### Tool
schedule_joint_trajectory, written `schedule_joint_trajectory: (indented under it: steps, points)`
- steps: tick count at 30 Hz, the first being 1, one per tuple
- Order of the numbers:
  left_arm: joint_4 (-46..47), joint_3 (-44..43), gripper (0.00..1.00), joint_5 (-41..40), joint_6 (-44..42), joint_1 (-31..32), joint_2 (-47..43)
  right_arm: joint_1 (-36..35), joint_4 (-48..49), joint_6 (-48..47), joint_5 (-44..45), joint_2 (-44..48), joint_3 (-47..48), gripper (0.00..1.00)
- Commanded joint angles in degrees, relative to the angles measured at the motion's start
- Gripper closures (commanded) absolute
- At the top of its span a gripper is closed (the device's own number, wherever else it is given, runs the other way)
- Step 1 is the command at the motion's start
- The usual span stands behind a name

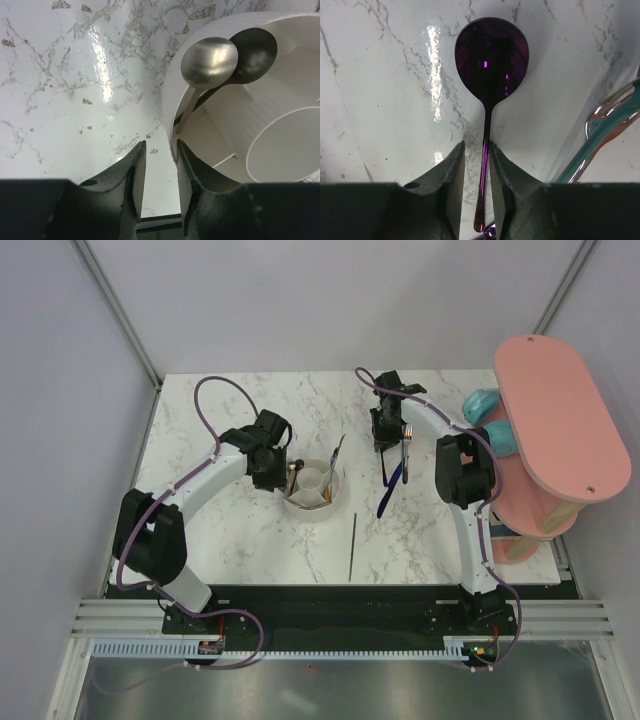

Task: Sort the eating utensils into containers
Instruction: Pick up the spoon from the center of the board.

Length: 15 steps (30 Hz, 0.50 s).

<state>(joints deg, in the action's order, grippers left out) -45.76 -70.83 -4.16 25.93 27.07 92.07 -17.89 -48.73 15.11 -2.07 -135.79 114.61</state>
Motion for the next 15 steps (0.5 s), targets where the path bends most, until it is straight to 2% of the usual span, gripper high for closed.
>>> schedule_joint_trajectory:
  steps: [1, 5, 13, 14, 15]
  points:
    - [-0.7, 0.3, 0.63, -0.8, 1.5, -0.2, -1.3, -1.1, -0.4, 1.4, 0.7, -5.8, -2.1, 0.65]
    - [-0.8, 0.3, 0.63, -1.1, 0.9, -0.1, -1.5, -1.2, -1.1, 2.1, -0.8, -8.8, 2.0, 0.66]
    - [-0.8, 0.3, 0.63, -1.0, 1.0, -0.1, -1.7, -1.1, -1.4, 3.4, 2.7, -10.8, 4.1, 0.69]
    - [-0.8, 0.3, 0.63, -1.1, 1.0, -0.1, -1.6, -1.1, -1.5, 3.4, 2.8, -11.0, 4.5, 0.72]
    - [-0.7, 0.3, 0.63, -1.0, 1.0, -0.1, -1.6, -1.1, -1.7, 3.2, 2.6, -11.3, 4.5, 0.95]
